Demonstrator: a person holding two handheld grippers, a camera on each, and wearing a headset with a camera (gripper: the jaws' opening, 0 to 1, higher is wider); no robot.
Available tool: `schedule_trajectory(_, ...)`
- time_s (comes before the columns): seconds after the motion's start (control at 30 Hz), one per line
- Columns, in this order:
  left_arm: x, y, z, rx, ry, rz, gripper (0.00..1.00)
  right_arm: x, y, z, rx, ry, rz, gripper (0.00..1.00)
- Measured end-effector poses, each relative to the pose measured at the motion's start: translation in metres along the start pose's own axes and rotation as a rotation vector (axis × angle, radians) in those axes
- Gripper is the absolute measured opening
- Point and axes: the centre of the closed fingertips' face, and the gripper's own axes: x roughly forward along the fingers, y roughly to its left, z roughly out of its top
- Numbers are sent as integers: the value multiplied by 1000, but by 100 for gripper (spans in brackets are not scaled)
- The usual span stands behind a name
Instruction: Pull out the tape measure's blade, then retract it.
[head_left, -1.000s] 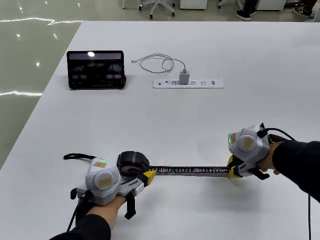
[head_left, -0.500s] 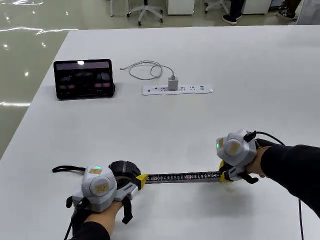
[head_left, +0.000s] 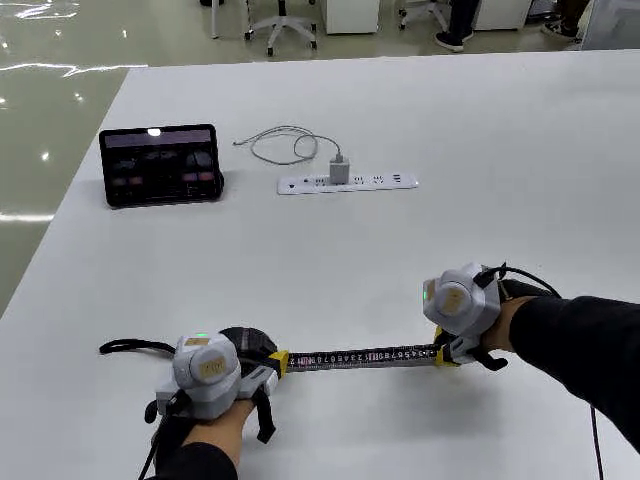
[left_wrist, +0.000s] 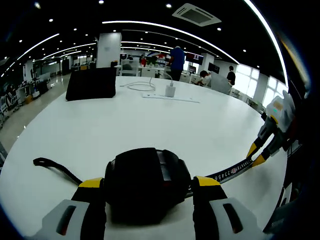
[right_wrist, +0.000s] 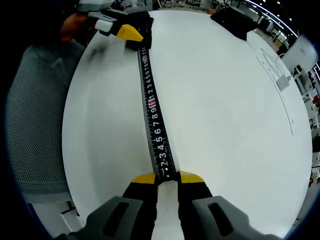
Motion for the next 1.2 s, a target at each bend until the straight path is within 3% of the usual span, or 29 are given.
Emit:
schedule_trajectory(0.07,0,-2,3,-110,8,3,69,0,0,0,10,1,5,10)
schedule_trajectory(0.1,0,1,3,-118,18,14,69,0,0,0,6,-1,7,10)
schedule_trajectory(0.17,1,6,2,-95,39,31,65,0,1,0,0,-3,3,10)
schedule_trajectory(0.23,1,3,2,-93,43,19,65,0,0,-1,6,-5,4,10)
schedule_trajectory(0.8,0,4,-1,-7,41,42,62,2,-1,-1,13,-3,1,10)
schedule_trajectory(1.2,1,5,-1,-13,54,40,62,2,-1,0,31,-36,11,10)
